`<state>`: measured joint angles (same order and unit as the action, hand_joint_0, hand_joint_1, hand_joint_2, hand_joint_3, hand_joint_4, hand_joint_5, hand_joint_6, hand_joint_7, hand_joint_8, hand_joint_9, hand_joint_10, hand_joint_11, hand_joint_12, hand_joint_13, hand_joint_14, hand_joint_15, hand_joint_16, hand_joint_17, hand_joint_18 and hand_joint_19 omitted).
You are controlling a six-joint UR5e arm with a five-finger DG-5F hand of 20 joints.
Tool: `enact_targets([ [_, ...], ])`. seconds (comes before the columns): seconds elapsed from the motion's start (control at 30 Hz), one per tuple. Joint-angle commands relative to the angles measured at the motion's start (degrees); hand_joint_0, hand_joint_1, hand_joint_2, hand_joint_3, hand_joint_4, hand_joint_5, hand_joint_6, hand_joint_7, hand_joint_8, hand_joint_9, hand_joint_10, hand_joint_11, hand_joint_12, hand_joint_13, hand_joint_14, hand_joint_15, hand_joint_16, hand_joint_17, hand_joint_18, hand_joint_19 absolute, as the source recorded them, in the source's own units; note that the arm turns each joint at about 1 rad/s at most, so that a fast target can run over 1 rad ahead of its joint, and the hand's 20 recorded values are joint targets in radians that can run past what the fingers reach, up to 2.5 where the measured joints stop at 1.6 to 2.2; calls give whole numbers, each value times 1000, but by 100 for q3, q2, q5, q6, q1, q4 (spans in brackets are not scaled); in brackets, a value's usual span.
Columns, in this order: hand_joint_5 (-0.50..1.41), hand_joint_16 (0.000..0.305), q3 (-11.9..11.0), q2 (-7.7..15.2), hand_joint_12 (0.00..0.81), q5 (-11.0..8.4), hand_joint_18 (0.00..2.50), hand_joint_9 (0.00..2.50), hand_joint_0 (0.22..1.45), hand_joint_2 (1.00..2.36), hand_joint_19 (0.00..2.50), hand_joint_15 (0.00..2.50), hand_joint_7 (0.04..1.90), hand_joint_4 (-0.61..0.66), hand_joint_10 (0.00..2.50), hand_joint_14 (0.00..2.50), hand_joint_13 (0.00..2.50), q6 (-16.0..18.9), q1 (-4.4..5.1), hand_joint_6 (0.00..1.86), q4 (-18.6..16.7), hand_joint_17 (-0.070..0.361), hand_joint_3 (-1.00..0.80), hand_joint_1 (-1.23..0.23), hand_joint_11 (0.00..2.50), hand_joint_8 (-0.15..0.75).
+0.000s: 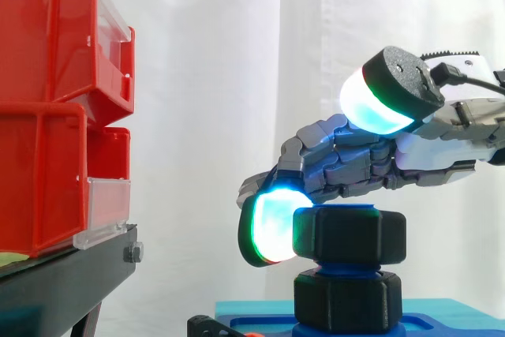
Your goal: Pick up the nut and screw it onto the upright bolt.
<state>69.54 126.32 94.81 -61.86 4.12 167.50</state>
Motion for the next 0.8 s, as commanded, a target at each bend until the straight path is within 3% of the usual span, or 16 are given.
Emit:
enact_targets([
  [0.0, -118, 39, -2, -2, 312, 73, 0, 222, 501, 1000, 0, 0, 952, 281, 0, 0, 31, -10, -78, 503, -16, 89, -500, -122, 0, 224],
  [0.4, -66, 36, -81, -2, 296, 231, 0, 399, 507, 1000, 0, 0, 1113, 311, 0, 0, 176, -19, -218, 504, 2, 80, -500, -198, 0, 251],
  [0.47, -65, 34, -178, -11, 293, 231, 0, 424, 508, 1000, 0, 0, 1119, 314, 0, 0, 192, -10, -236, 504, 2, 78, -500, -205, 0, 249],
  [0.67, -142, 37, -670, -2, 303, 416, 0, 340, 496, 1000, 0, 0, 783, 228, 0, 0, 132, -124, -315, 503, 476, 84, -500, -181, 0, 214],
  [0.77, -175, 40, -899, -2, 311, 416, 0, 187, 488, 1000, 0, 0, 690, 179, 0, 0, 0, -300, -297, 502, 749, 91, -500, -141, 0, 188],
])
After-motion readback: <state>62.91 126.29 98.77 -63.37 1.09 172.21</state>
